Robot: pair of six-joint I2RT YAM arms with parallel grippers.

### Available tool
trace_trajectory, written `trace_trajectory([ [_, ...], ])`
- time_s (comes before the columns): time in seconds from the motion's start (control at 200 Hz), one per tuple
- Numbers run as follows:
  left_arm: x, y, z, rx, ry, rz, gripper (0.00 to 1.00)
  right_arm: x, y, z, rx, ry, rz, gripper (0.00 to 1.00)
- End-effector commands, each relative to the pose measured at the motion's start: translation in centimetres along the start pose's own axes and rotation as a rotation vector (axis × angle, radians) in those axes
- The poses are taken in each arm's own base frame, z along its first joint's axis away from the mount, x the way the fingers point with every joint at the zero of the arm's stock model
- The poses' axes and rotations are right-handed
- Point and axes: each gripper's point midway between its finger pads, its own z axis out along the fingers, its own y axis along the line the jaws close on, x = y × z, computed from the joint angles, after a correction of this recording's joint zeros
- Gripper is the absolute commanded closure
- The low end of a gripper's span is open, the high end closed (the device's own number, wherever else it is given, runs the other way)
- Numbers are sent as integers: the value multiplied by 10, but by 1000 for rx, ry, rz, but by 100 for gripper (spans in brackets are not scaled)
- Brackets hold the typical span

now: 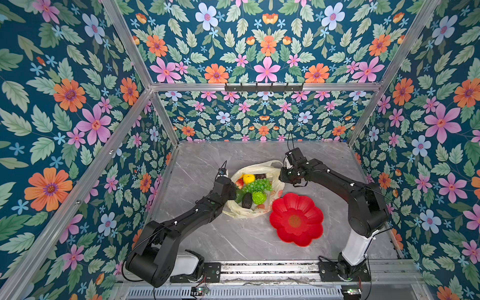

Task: Take fruits out of the plastic bag
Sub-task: Spread open the plastic bag at the center of the table, then pick up the fruit from the plastic bag.

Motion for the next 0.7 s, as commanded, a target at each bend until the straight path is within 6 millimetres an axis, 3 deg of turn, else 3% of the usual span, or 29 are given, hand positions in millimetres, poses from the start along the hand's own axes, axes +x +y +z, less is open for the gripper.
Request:
trace_trajectory([
  [0.0,-12,-3,-1,16,-62,-12,100,13,-5,-16,68,-11,40,56],
  [0.1,-9,-2,-1,14,-53,-8,100,27,5,-28,72,-26,39,51],
  [0.15,-8,-2,-1,12,-51,-11,100,30,17,-45,52,-63,34,49],
  [0.29,-6,-2,0,15,-51,-33,100,53,43,-52,12,-78,33,46],
  [0.475,-5,1,-1,6,-55,-48,100,81,65,-32,-62,-29,97,44],
  [0.685,-3,2,0,1,-53,-50,100,85,90,-11,-180,8,148,34],
  [0.695,-3,2,0,2,-54,-50,100,88,88,-2,-164,24,150,33],
])
